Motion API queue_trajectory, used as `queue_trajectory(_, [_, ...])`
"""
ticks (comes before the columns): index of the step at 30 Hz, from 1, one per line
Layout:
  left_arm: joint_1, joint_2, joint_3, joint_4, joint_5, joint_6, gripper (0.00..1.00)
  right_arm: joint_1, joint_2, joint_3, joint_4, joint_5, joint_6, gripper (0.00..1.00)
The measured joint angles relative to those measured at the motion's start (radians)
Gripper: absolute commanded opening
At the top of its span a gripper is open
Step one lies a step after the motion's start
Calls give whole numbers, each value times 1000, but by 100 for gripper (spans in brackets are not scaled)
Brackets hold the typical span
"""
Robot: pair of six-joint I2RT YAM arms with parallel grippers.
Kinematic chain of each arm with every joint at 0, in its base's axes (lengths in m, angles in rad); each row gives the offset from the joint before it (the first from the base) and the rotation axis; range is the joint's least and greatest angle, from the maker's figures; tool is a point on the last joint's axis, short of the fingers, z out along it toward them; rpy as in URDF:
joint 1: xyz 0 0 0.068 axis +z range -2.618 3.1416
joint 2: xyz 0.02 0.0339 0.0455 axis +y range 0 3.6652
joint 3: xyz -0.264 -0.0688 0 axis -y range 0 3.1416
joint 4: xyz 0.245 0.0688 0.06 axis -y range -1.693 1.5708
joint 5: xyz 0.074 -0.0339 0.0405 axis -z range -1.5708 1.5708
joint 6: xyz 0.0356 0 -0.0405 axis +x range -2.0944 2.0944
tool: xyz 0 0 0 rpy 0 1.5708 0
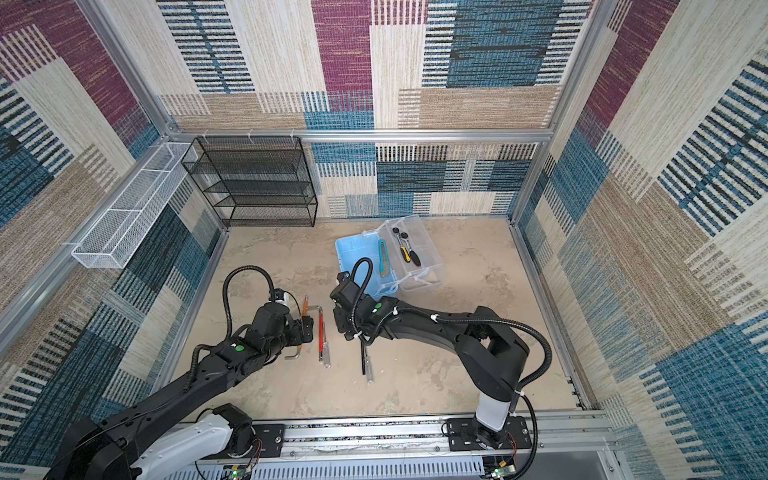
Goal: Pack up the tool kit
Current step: 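Lift the yellow knife and carry it over the clear tray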
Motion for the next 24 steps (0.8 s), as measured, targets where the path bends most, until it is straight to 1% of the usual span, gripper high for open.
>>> queue_trajectory(5, [0, 5, -2, 18, 16, 0, 99, -85, -49, 5, -11, 23, -52, 26])
queue_trajectory(12, [0, 20, 4, 18, 26, 0, 99, -214, -51, 51, -29, 34, -129, 26])
queue_trajectory(17, [0, 30, 14, 17, 35, 0, 99, -280, 3, 123, -29, 50, -184, 26])
queue_trajectory(24, [0, 33, 16, 17, 48, 0, 99, -334, 102, 220, -32, 58, -242, 25])
